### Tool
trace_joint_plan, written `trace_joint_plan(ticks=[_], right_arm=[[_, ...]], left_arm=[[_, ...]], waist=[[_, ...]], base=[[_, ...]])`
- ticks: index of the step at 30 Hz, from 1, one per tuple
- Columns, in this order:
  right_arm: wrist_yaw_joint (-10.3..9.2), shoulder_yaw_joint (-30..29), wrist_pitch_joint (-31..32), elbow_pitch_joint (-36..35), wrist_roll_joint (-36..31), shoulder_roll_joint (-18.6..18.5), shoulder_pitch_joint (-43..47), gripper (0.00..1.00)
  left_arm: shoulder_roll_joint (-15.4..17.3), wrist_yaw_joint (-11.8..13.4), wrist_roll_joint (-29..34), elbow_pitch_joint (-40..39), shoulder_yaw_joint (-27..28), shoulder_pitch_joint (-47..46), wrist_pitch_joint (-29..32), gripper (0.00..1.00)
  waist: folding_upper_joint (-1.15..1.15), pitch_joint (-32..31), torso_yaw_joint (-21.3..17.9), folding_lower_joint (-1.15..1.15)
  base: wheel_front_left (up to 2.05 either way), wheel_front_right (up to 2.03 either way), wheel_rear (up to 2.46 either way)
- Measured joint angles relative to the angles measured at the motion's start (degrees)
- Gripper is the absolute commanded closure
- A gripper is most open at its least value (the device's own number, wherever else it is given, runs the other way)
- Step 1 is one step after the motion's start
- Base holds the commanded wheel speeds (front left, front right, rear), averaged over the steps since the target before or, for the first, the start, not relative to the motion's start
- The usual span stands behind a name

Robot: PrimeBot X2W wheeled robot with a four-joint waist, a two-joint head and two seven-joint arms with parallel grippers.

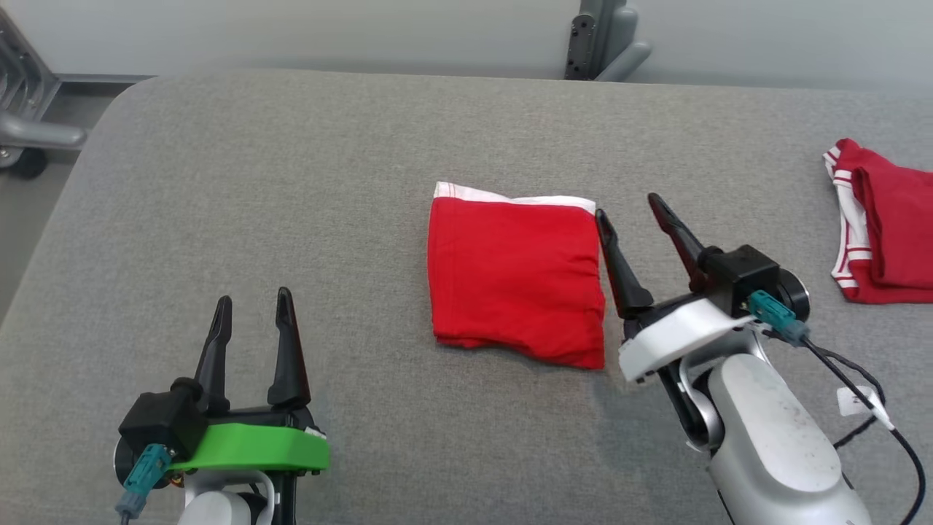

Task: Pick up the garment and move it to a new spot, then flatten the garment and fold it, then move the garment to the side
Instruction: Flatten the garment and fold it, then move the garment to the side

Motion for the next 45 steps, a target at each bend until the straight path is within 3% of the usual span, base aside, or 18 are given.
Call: trace_joint_plan(ticks=[9, 20, 45], right_arm=[[0.00, -8.25, -0.02, -8.95, -0.63, -0.02, 8.39, 0.00], [0.00, -11.99, -0.03, -15.33, 0.02, -0.01, 15.53, 0.00], [0.00, -12.45, -0.04, -15.08, 0.81, -0.01, 17.44, 0.00]], left_arm=[[0.00, 0.32, 1.40, -0.43, 1.07, 0.75, 0.00, 0.00], [0.00, 0.23, 4.48, -0.65, 2.31, 3.98, 0.00, 0.00], [0.00, -0.21, 5.72, 0.01, 3.23, 4.81, 0.00, 0.00]], waist=[[0.00, -1.59, -4.13, 0.00], [0.00, -2.77, -6.34, 0.00], [0.00, -2.38, -5.39, 0.00]], base=[[0.00, 0.00, 0.00], [0.00, 0.00, 0.00], [0.00, 0.00, 0.00]])
